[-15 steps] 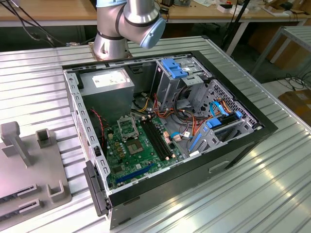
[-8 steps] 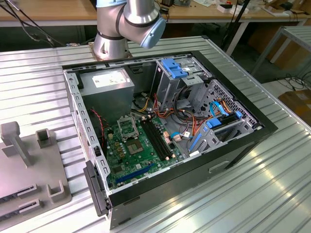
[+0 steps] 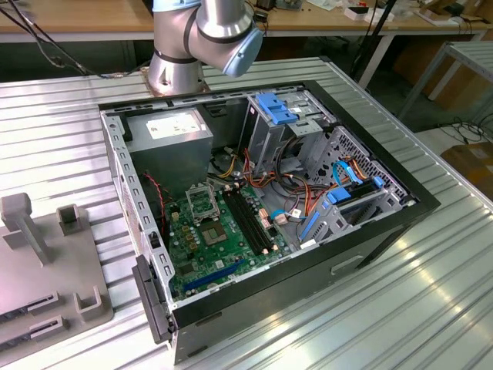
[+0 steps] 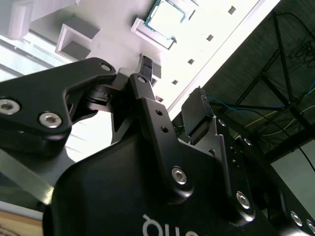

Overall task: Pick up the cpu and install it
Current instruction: 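Pick up the cpu and move it towards the insertion slot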

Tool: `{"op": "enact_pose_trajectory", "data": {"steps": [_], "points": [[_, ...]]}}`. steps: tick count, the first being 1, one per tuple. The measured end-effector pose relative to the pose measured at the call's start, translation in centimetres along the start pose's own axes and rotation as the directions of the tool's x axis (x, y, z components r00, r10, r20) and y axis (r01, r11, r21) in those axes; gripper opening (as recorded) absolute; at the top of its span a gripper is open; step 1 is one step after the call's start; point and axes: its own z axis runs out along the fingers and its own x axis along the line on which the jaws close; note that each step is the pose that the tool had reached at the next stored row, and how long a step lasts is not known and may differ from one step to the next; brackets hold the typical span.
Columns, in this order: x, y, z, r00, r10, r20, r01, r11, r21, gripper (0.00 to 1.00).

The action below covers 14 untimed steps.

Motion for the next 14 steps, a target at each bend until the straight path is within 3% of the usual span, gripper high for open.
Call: {"op": "enact_pose_trajectory", "data": {"steps": [3,14], "points": [[-0.34,-0.02,0.22,1.0,0.001,0.0002,-0.001,1.0,-0.0001,0.52],[-0.37,-0.02,0.22,1.0,0.001,0.0001,-0.001,1.0,0.0,0.52]]}}
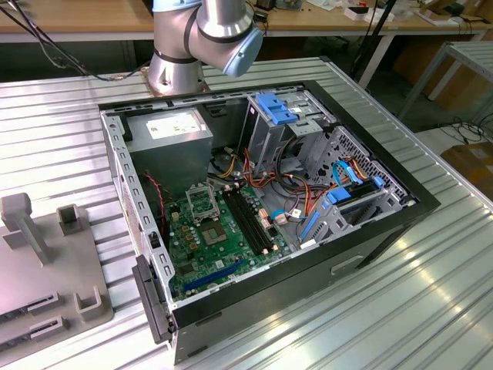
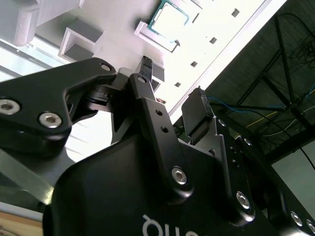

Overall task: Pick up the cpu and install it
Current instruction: 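Pick up the cpu and move it towards the insertion slot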

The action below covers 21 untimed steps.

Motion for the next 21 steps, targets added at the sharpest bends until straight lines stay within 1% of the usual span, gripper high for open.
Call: {"op": "enact_pose_trajectory", "data": {"steps": [4,5,6,7,11,15,16,19,21], "points": [[-0.01,0.0,0.0,1.0,0.0,-0.0001,0.0,1.0,0.0,0.52],[-0.01,0.0,0.0,1.0,0.0,-0.0001,0.0,1.0,0.0,0.53],[-0.01,0.0,0.02,1.0,0.0,-0.0001,0.0,1.0,0.0,0.59],[-0.03,0.0,0.13,1.0,0.0,0.0001,0.0,1.0,-0.0001,0.65],[-0.15,-0.1,0.86,1.0,0.0,-0.0001,0.0,1.0,0.0,0.65],[-0.3,-0.35,1.63,1.0,0.001,-0.0001,-0.001,1.0,0.0,0.65],[-0.35,-0.72,2.09,1.0,0.0,-0.0001,0.0,1.0,0.0,0.65],[-0.39,-1.54,2.75,1.0,0.001,0.0,-0.001,1.0,0.0,0.65],[-0.5,-1.8,3.11,1.0,0.0,0.0001,0.0,1.0,-0.0001,0.65]]}}
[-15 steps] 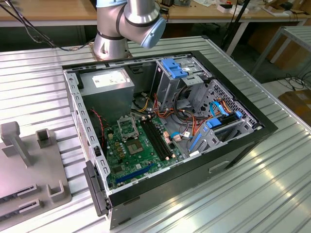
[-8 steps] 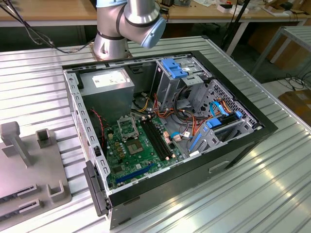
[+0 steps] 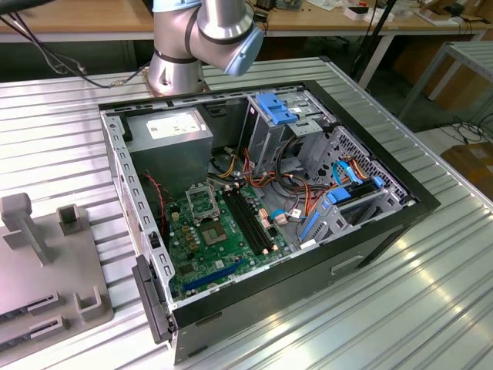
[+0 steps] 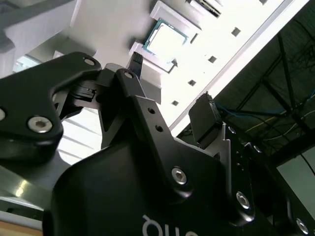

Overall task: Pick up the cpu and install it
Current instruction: 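Pick up the cpu and move it towards the insertion slot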

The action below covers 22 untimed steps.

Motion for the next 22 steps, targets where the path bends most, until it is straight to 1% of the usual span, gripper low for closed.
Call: {"op": "enact_pose_trajectory", "data": {"steps": [2,3,8,9,10,13,15,22], "points": [[-0.11,-0.2,0.33,1.0,-0.001,-0.0002,0.001,1.0,0.0001,0.65],[-0.18,-0.31,0.62,1.0,-0.001,-0.0001,0.001,1.0,0.0001,0.65],[-0.31,-0.44,1.53,1.0,-0.001,-0.0001,0.001,1.0,0.0,0.65],[-0.34,-0.46,1.97,1.0,-0.001,-0.0001,0.001,1.0,0.0001,0.65],[-0.34,-0.46,2.14,1.0,-0.001,-0.0002,0.001,1.0,0.0001,0.65],[-0.34,-0.47,2.15,1.0,-0.001,-0.0004,0.001,1.0,0.0002,0.65],[-0.34,-0.53,2.41,1.0,-0.001,-0.0002,0.001,1.0,0.0,0.65],[-0.34,-0.53,2.42,1.0,-0.001,-0.0002,0.001,1.0,0.0001,0.65]]}}
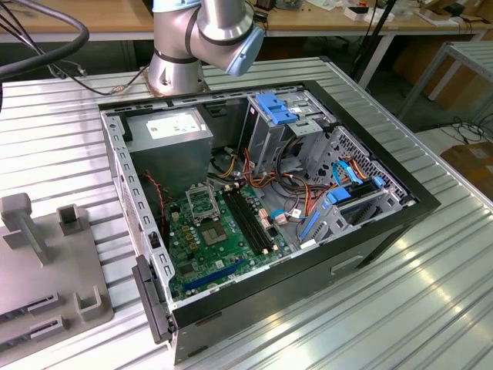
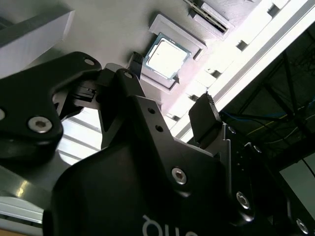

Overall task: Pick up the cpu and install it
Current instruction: 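Pick up the cpu and move it towards the insertion slot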

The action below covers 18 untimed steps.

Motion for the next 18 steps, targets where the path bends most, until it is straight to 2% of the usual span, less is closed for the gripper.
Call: {"op": "enact_pose_trajectory", "data": {"steps": [5,10,18], "points": [[0.0,0.0,0.2,1.0,0.0,0.0006,0.0,1.0,-0.0003,0.65],[-0.78,-0.05,1.39,1.0,0.0,0.0001,0.0,1.0,0.0,0.65],[-0.66,-0.08,2.93,1.0,0.0,0.0002,0.0,1.0,-0.0001,0.65]]}}
